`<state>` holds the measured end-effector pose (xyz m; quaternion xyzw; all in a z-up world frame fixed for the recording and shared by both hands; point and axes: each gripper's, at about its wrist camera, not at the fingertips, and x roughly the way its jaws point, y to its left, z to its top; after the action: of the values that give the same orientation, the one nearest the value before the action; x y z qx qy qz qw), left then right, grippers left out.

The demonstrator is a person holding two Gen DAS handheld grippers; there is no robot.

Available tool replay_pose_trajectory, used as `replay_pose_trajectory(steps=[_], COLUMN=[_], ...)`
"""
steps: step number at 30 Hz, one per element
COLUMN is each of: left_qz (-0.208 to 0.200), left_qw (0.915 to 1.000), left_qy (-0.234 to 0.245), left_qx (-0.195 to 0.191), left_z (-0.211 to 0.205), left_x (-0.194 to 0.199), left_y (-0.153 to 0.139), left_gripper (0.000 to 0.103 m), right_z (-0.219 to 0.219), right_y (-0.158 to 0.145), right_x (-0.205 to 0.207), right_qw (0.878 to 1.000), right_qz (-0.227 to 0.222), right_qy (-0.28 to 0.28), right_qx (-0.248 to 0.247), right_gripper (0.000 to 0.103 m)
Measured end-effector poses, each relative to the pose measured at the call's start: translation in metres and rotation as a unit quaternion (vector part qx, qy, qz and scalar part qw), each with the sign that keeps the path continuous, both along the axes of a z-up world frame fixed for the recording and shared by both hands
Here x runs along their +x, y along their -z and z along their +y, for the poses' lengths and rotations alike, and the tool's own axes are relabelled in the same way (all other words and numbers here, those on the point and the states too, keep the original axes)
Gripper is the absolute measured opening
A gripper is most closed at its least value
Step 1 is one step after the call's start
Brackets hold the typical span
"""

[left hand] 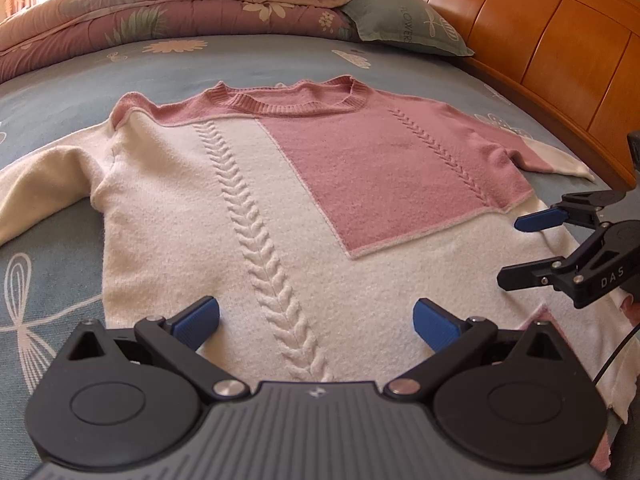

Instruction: Fold clothes

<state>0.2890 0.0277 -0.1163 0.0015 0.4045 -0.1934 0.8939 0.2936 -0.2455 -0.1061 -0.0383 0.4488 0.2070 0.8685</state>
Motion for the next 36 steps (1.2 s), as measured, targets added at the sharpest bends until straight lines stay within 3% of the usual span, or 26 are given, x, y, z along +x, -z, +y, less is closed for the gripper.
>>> replay_pose_trajectory(steps=[5, 6, 10, 13, 15, 19, 23, 26, 32, 36], left_qz=[-0.004, -0.004, -0.003, -0.001, 0.000, 0.003, 0.002, 0.002, -0.002, -0.001], left_qw=[0.9999, 0.9999, 0.9999, 1.0000, 1.0000, 1.0000, 1.0000, 1.0000, 0.9999, 1.0000], left_qy=[0.001, 0.001, 0.000, 0.001, 0.000, -0.003, -0.004, -0.005, -0.005, -0.005], left_qx=[0.011, 0.011, 0.011, 0.005, 0.000, -0.006, -0.003, 0.002, 0.011, 0.008], left_z=[-0.003, -0.003, -0.003, -0.001, 0.001, 0.002, 0.001, -0.002, -0.005, -0.004], left_x=[0.001, 0.001, 0.003, 0.004, 0.003, 0.002, 0.001, 0.002, 0.006, 0.006], left_y=[0.001, 0.001, 0.001, 0.000, 0.000, -0.001, -0.001, 0.000, 0.001, 0.001], left_gripper=[0.102, 0.102, 0.102, 0.102, 0.102, 0.102, 0.102, 0.102, 0.102, 0.102], right_z=[-0.018, -0.022, -0.026, -0.036, -0.047, -0.050, -0.054, -0.070, -0.107, -0.107], right_y=[-0.014, -0.009, 0.013, 0.014, 0.010, 0.002, -0.022, -0.035, 0.005, 0.000], right_x=[0.037, 0.048, 0.065, 0.062, 0.056, 0.047, 0.053, 0.078, 0.121, 0.094], right_qw=[0.995, 0.994, 0.996, 0.994, 0.992, 0.994, 0.994, 0.988, 0.981, 0.987], right_qz=[-0.026, -0.015, -0.054, -0.059, -0.040, -0.003, -0.031, -0.067, -0.004, -0.020], right_qy=[0.074, 0.084, 0.078, 0.094, 0.117, 0.105, 0.102, 0.136, 0.168, 0.142], right_qx=[0.055, 0.065, 0.003, -0.010, 0.011, 0.016, 0.006, 0.026, 0.098, 0.072], right_gripper=[0.103, 0.103, 0.103, 0.103, 0.103, 0.103, 0.103, 0.103, 0.103, 0.103])
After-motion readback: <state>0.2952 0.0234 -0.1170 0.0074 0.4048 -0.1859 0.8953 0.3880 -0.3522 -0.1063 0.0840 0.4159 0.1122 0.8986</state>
